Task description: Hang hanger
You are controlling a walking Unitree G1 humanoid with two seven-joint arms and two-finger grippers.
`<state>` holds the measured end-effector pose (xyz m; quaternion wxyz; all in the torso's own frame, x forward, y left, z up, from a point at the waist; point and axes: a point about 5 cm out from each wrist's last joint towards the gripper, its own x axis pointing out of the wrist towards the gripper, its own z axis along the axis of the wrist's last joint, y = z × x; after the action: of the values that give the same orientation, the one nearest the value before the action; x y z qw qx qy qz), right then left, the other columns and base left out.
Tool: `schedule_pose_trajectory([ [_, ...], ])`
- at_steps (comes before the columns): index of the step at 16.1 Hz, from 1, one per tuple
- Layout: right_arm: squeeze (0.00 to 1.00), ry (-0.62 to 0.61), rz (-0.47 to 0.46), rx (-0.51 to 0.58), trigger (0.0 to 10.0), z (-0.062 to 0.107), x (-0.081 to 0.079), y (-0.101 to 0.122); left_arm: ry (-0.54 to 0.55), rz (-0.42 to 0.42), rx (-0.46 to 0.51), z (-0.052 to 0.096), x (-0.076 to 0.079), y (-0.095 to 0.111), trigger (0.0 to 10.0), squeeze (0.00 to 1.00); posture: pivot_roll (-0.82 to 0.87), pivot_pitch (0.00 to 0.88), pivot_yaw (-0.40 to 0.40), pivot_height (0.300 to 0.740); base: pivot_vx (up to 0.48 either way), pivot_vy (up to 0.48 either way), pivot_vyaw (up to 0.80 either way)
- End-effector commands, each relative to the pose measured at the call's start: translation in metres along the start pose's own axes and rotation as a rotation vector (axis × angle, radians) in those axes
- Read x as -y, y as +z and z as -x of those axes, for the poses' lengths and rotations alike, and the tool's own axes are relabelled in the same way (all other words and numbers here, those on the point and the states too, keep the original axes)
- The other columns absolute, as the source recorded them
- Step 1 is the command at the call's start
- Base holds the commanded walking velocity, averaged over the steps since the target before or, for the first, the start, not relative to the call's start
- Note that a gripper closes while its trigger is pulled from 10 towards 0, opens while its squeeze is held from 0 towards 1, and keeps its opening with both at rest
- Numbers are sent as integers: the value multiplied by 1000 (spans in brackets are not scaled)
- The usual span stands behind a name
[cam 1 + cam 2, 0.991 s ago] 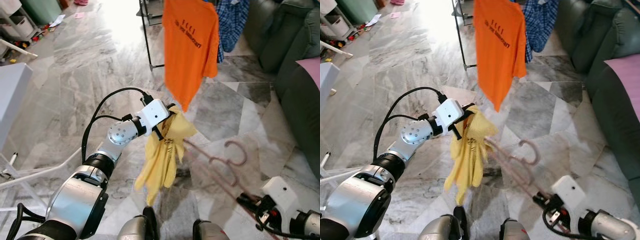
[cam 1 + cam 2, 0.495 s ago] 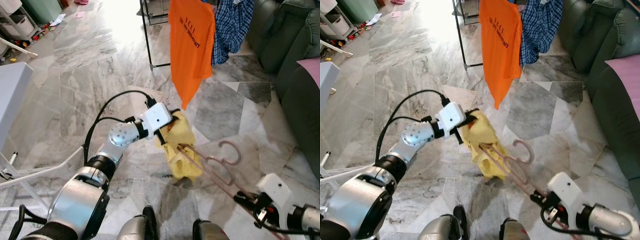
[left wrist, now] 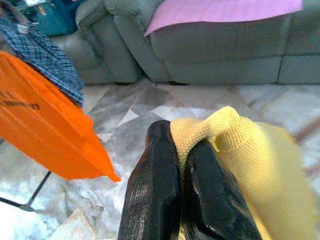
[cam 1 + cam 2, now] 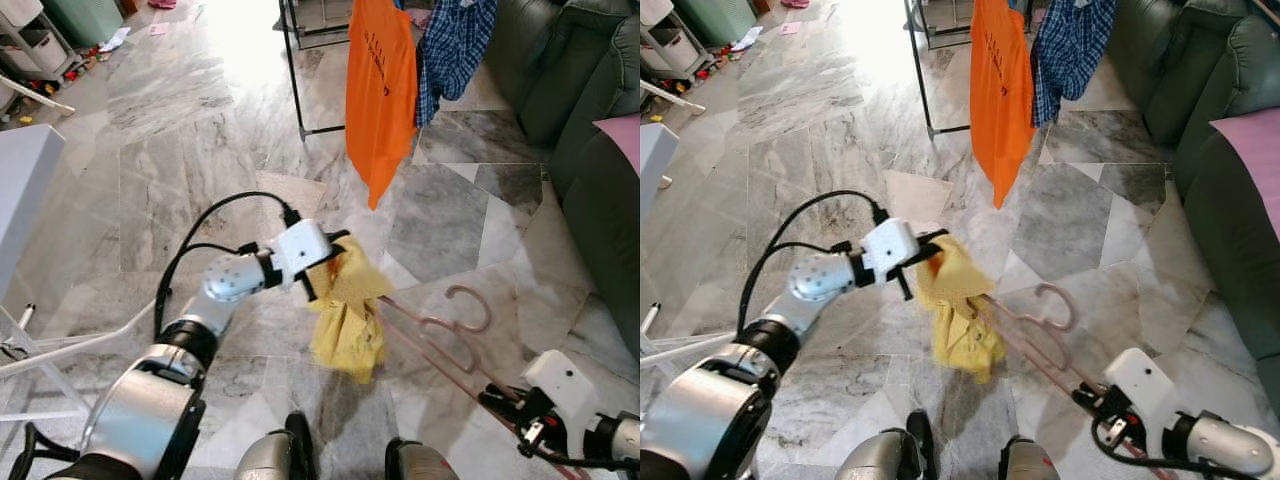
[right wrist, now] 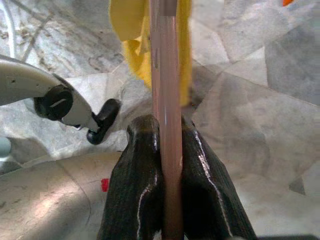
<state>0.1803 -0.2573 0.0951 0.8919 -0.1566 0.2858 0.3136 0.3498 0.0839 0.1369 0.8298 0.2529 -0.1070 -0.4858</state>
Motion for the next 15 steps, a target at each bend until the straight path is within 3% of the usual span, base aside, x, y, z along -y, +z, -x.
schedule_pose_trajectory([
  [1,0,-7,4,15,10000,-1,0,0,-9,-13,29,3,1,2,10000,0,-236,257,163,740,0,0,0],
  [4,0,-30,-1,44,10000,-9,2,2,-48,-4,76,-1,11,6,10000,0,-234,255,160,740,0,0,0],
  [6,0,-8,-13,58,10000,-19,-2,2,-78,10,173,-7,22,17,10000,0,-227,254,158,740,0,0,0],
  [9,0,65,-27,73,10000,-32,-12,4,-112,21,224,-15,32,26,10000,0,-218,255,157,740,0,0,0],
  [13,0,100,-30,55,10000,-45,-18,-1,-153,20,282,-21,36,39,10000,0,-223,255,160,740,0,0,0],
  [15,0,14,-66,57,10000,-53,-10,-6,-147,11,319,-21,32,49,10000,0,-225,255,162,740,0,0,0],
])
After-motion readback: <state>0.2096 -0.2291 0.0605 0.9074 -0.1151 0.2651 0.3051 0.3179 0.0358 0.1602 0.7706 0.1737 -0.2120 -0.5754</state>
